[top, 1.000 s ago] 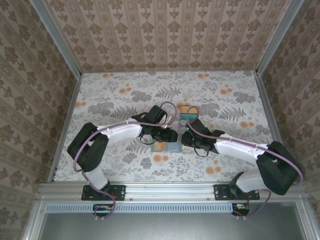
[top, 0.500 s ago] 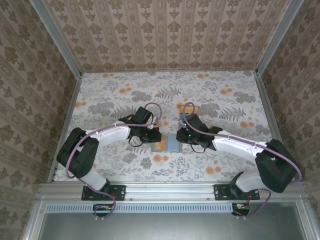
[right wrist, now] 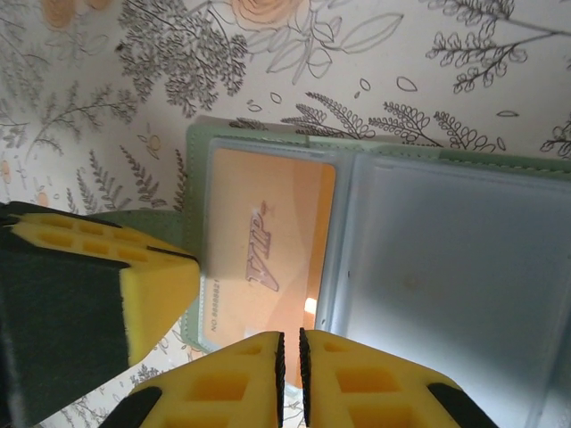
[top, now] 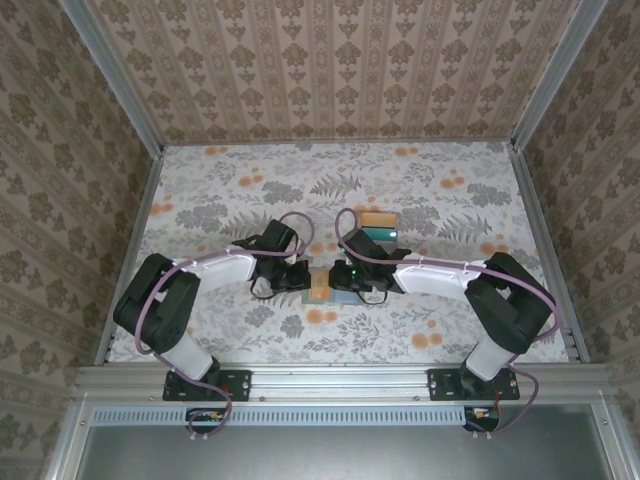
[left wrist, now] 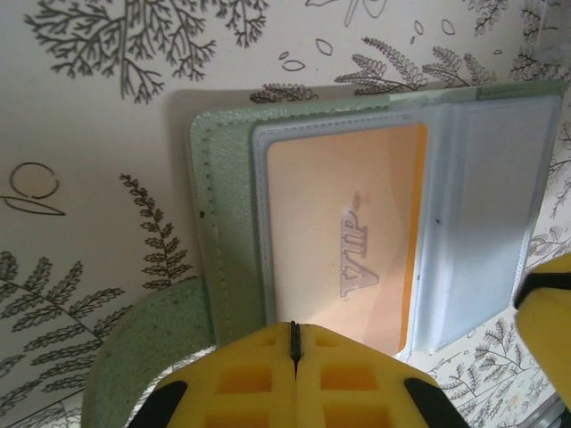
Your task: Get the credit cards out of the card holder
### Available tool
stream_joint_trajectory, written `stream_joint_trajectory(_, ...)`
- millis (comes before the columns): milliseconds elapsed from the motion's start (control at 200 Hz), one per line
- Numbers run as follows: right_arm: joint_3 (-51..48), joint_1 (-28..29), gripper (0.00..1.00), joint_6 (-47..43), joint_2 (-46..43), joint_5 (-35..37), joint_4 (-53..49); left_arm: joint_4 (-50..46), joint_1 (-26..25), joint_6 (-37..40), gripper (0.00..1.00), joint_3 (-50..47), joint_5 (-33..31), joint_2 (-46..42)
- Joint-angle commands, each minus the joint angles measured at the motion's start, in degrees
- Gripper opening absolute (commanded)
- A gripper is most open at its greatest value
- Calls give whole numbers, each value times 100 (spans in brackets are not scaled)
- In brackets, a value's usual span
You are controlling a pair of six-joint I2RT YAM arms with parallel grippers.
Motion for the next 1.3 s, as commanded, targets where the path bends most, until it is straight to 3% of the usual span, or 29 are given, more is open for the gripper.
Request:
stream_joint_trajectory(0, 177, 21, 16, 180, 197, -266, 123, -51, 62, -12, 0, -84, -76, 96)
stream_joint_trajectory(1295, 336, -83, 18, 567, 894, -430, -154, -5, 49, -75, 0, -192, -6, 199)
